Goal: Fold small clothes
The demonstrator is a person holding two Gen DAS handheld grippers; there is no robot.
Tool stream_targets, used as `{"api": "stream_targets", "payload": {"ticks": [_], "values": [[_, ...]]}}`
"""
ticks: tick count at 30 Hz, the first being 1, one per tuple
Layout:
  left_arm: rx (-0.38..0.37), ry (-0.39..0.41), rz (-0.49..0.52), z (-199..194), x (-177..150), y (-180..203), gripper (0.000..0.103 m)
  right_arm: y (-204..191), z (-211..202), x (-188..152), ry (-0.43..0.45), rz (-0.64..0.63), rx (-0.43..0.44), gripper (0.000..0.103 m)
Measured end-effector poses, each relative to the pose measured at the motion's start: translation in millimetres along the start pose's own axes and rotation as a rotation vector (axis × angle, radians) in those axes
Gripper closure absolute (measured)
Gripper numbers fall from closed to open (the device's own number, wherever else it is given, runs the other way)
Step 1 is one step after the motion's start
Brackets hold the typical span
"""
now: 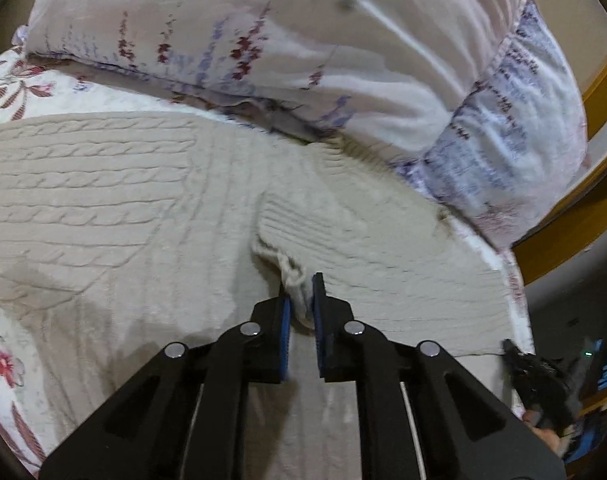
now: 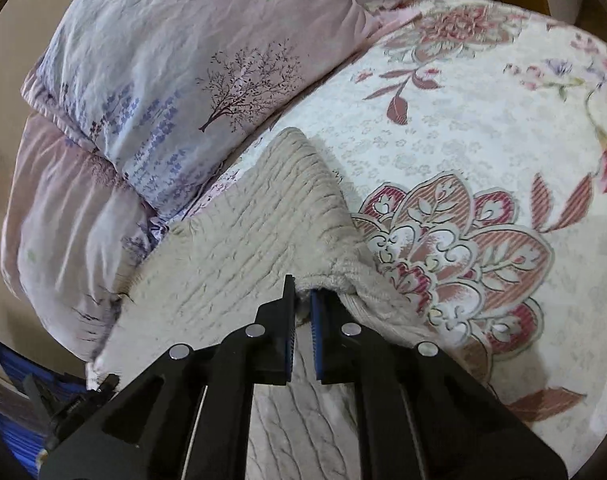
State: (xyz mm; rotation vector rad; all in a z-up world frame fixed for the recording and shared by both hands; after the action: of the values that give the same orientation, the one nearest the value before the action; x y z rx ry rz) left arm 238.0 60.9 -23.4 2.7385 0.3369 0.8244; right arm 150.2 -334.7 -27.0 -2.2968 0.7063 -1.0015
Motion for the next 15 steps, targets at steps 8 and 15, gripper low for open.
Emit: {"api": "stream_targets", "payload": {"ticks": [8, 15], "values": [[-0.028, 0.002, -0.026, -18, -4, -12, 0.059, -32, -20, -3, -0.054, -0.097, -0.015, 0.075], [-0.096, 0.036, -0.072, -52, -9, -43, 0.046, -112, 25, -35, -0.192, -0.399, 0.066, 0.063]]}}
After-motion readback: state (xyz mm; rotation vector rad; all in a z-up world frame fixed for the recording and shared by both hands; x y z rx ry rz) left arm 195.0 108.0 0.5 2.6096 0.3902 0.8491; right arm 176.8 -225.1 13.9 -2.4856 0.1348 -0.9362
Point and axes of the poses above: each gripper's, at about its wrist camera, not at the fingertips, and z roughly the way its jaws point, y to its right, x to its top, the point moved 4 cm from there along z, roughly the way its jaws point, and after that the axes turned 12 degrees about x, right-handed, at the moved point
